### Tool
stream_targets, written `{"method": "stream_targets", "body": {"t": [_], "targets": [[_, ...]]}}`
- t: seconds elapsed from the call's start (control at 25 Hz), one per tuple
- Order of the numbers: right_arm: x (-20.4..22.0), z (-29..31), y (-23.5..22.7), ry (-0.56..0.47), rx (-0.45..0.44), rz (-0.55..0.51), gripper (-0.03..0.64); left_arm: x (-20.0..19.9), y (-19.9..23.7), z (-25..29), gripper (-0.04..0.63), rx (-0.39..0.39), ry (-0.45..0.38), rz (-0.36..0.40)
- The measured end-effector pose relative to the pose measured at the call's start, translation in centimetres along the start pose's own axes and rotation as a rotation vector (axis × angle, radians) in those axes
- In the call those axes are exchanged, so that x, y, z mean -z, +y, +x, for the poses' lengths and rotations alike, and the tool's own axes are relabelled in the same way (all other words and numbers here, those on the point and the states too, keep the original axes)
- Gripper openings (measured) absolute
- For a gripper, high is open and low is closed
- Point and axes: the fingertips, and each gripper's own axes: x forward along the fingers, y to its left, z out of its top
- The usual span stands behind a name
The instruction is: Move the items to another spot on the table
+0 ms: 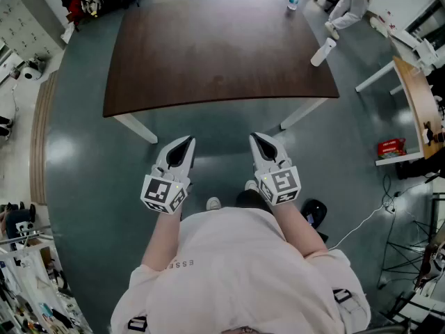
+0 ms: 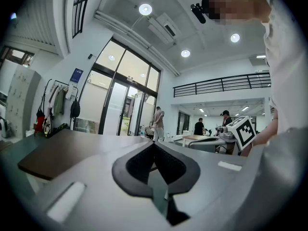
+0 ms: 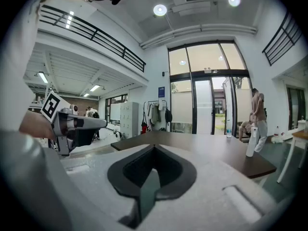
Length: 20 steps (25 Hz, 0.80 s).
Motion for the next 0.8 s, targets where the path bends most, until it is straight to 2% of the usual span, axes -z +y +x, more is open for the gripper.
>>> {"method": "stream_targets", "body": {"t": [0.48,0.8], "targets": [[0.3,0.5,-0.3,0.007,0.019,0.005,-0.012,0.2,0.5,0.4,0.015,0.014,0.003,-0.006],[-0.1,0.7,-2.6,-0.023,0.106,0.042,-0.012,0.4,0.7,1.9,0.015,0.052,0.013,-0.013]]}}
